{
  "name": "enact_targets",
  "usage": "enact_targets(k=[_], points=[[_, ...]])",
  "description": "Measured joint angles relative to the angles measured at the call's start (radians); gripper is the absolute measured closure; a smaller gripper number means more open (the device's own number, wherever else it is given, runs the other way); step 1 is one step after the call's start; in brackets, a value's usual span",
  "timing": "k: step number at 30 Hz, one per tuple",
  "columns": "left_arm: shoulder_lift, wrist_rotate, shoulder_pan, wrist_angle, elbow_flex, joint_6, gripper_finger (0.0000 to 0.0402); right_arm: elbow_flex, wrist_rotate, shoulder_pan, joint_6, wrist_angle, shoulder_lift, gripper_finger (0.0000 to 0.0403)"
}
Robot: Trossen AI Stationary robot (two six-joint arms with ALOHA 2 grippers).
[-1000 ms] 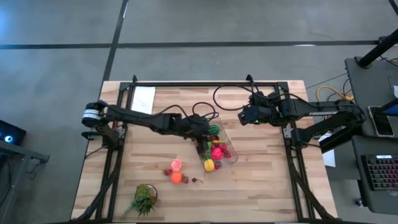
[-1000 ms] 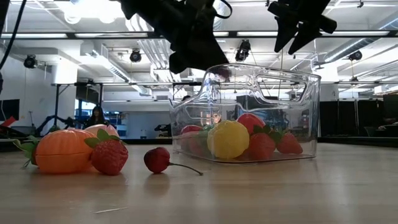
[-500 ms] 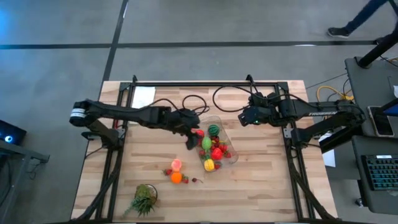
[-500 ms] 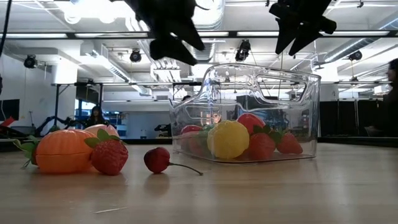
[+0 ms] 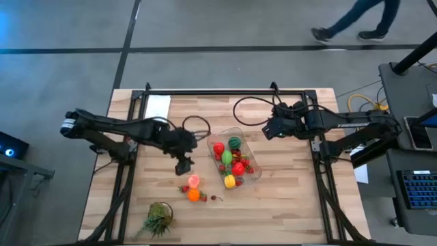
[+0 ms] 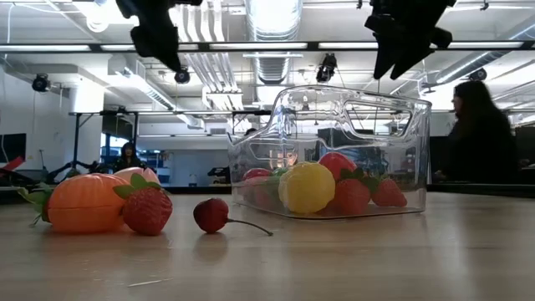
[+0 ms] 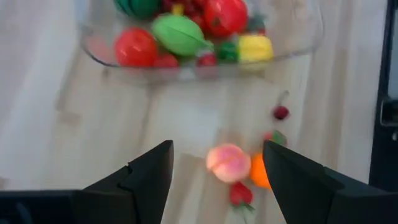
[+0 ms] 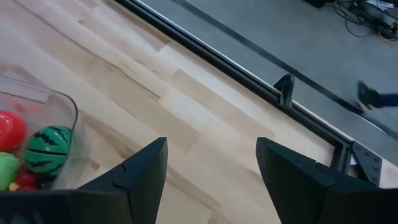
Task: Pick and placing Produce into tupperware
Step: Put the peach into the transparent bin
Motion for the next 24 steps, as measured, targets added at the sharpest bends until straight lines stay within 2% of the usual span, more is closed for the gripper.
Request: enact_targets(k=[4, 10, 14, 24], points=[[0.036, 0.053, -0.076, -0.071, -0.004, 0.017, 0.0169, -0.016, 0.0, 0.0, 0.001, 0.001, 0.0, 0.0165], [0.137, 0.052, -0.182, -0.075, -0.02, 0.203, 0.0169, -0.039, -0.001, 0.0, 0.004, 0.002, 0.0, 0.0165], [0.211, 0.011, -0.194, -0.075, -0.021, 0.235, 0.0169, -0.042, -0.001, 0.0, 0.011, 0.003, 0.0, 0.0165], [0.353, 0.004, -0.204, -0.027, -0.025, 0.321, 0.0169, -0.042, -0.009, 0.0, 0.011, 0.003, 0.0, 0.0165]])
